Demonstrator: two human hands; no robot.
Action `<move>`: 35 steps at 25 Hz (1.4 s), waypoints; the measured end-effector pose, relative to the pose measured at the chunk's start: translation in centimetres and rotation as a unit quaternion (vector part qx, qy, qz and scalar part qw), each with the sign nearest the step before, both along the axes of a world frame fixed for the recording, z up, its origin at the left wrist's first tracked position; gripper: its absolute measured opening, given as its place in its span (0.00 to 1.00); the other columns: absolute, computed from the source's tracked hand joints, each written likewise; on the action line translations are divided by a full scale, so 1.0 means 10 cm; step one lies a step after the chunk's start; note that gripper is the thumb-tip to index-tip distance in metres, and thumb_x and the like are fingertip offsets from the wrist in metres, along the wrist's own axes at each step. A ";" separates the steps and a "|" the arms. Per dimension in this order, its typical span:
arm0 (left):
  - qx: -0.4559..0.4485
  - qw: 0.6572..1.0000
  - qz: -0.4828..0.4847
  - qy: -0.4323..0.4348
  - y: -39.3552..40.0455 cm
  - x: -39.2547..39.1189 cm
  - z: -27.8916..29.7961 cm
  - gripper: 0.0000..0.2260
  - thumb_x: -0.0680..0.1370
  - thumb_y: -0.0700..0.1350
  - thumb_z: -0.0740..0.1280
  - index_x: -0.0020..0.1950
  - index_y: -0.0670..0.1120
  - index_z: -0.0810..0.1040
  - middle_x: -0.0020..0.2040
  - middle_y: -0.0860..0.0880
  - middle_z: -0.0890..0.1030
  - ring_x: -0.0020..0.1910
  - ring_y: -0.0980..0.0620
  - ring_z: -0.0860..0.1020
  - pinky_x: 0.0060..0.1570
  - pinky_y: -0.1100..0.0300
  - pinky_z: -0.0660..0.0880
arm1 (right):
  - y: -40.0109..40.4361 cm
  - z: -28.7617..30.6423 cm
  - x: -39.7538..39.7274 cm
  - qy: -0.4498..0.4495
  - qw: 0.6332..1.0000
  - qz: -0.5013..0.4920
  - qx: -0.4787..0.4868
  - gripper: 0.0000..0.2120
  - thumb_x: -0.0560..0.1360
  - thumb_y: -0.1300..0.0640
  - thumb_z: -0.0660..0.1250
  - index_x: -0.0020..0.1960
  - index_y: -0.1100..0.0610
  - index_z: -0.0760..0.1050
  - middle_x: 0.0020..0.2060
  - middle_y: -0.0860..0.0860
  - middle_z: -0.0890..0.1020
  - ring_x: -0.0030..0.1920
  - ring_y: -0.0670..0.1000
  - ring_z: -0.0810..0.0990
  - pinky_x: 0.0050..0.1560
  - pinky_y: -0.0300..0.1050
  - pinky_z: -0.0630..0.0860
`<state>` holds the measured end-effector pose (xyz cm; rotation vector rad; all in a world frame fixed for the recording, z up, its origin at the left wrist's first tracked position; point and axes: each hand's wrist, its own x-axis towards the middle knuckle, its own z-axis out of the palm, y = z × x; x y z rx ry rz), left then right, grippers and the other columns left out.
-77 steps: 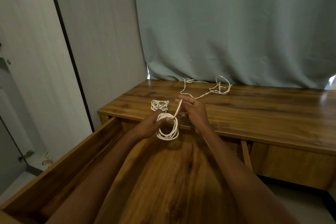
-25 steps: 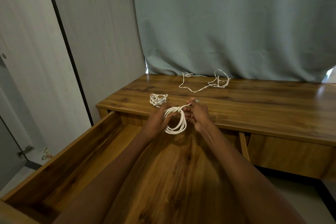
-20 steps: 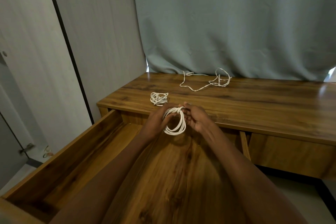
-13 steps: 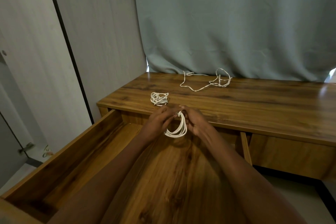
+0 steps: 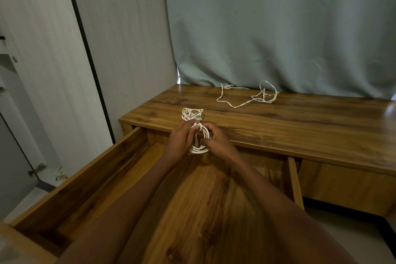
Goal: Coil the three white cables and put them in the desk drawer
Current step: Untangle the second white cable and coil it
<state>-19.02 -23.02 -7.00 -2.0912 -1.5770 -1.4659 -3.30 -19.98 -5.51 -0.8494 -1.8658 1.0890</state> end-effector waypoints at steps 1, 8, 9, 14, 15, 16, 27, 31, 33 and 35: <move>-0.004 1.000 -0.011 -0.017 0.00 0.02 0.00 0.13 0.84 0.48 0.60 0.62 0.45 0.79 0.53 0.49 0.83 0.50 0.53 0.81 0.49 0.58 0.76 | 0.01 0.00 0.01 0.012 1.000 -0.010 -0.013 0.22 0.73 0.71 0.67 0.62 0.53 0.76 0.51 0.51 0.84 0.51 0.51 0.83 0.53 0.49 0.80; -0.039 0.990 -0.109 -0.078 -0.08 0.10 0.05 0.15 0.85 0.45 0.60 0.70 0.47 0.74 0.62 0.51 0.81 0.60 0.56 0.79 0.58 0.55 0.77 | 0.06 0.06 0.12 0.165 0.978 0.003 -0.129 0.27 0.70 0.78 0.64 0.63 0.57 0.78 0.50 0.56 0.87 0.50 0.55 0.86 0.48 0.48 0.82; -0.048 0.989 -0.119 -0.079 -0.09 0.11 0.04 0.16 0.85 0.45 0.60 0.72 0.49 0.73 0.64 0.51 0.80 0.62 0.55 0.79 0.60 0.54 0.76 | 0.08 0.07 0.13 0.176 0.974 0.012 -0.140 0.27 0.70 0.79 0.64 0.63 0.57 0.79 0.51 0.57 0.87 0.52 0.56 0.86 0.50 0.49 0.82; -0.084 0.982 -0.142 -0.087 -0.15 0.15 0.03 0.19 0.85 0.46 0.59 0.77 0.53 0.67 0.70 0.52 0.76 0.67 0.57 0.75 0.65 0.52 0.75 | 0.16 0.07 0.17 0.206 0.958 0.068 -0.187 0.27 0.71 0.80 0.63 0.62 0.56 0.79 0.55 0.59 0.86 0.54 0.57 0.85 0.54 0.50 0.81; -0.090 0.981 -0.149 -0.091 -0.16 0.15 0.04 0.19 0.85 0.46 0.59 0.77 0.52 0.67 0.71 0.52 0.75 0.68 0.57 0.74 0.65 0.52 0.74 | 0.16 0.06 0.18 0.208 0.957 0.077 -0.189 0.27 0.72 0.80 0.63 0.62 0.56 0.79 0.55 0.59 0.85 0.53 0.56 0.85 0.54 0.49 0.81; -0.095 0.978 -0.155 -0.102 -0.16 0.16 0.05 0.19 0.85 0.46 0.60 0.77 0.52 0.67 0.71 0.52 0.75 0.69 0.57 0.74 0.66 0.51 0.74 | 0.16 0.06 0.17 0.208 0.958 0.077 -0.182 0.26 0.72 0.79 0.64 0.61 0.55 0.79 0.54 0.58 0.86 0.52 0.55 0.85 0.53 0.49 0.82; -0.124 0.979 -0.142 -0.079 -0.18 0.08 -0.01 0.21 0.85 0.44 0.57 0.78 0.55 0.61 0.66 0.52 0.78 0.62 0.57 0.78 0.61 0.55 0.77 | 0.11 0.13 0.19 0.215 0.926 0.188 -0.248 0.25 0.73 0.78 0.63 0.68 0.65 0.74 0.52 0.61 0.83 0.45 0.50 0.85 0.48 0.43 0.82; -0.137 0.974 -0.124 -0.128 -0.22 0.02 -0.01 0.19 0.86 0.48 0.57 0.77 0.55 0.64 0.66 0.54 0.79 0.62 0.58 0.79 0.60 0.56 0.77 | 0.09 0.07 0.14 0.143 0.975 0.128 -0.111 0.23 0.73 0.65 0.74 0.67 0.58 0.77 0.56 0.55 0.86 0.58 0.52 0.84 0.61 0.48 0.79; -0.145 0.976 -0.103 -0.129 -0.22 0.05 0.01 0.17 0.85 0.50 0.58 0.75 0.53 0.68 0.64 0.53 0.80 0.60 0.57 0.80 0.58 0.55 0.78 | 0.14 -0.01 0.13 0.100 0.993 0.006 0.059 0.15 0.76 0.60 0.73 0.62 0.55 0.82 0.55 0.51 0.85 0.54 0.48 0.84 0.58 0.48 0.80; -0.168 0.978 -0.070 -0.106 -0.19 0.13 0.05 0.15 0.85 0.48 0.59 0.72 0.51 0.71 0.63 0.50 0.80 0.60 0.52 0.80 0.58 0.53 0.77 | 0.19 -0.10 0.16 0.026 0.964 -0.099 0.244 0.10 0.78 0.55 0.69 0.58 0.56 0.83 0.57 0.49 0.81 0.53 0.46 0.82 0.53 0.49 0.80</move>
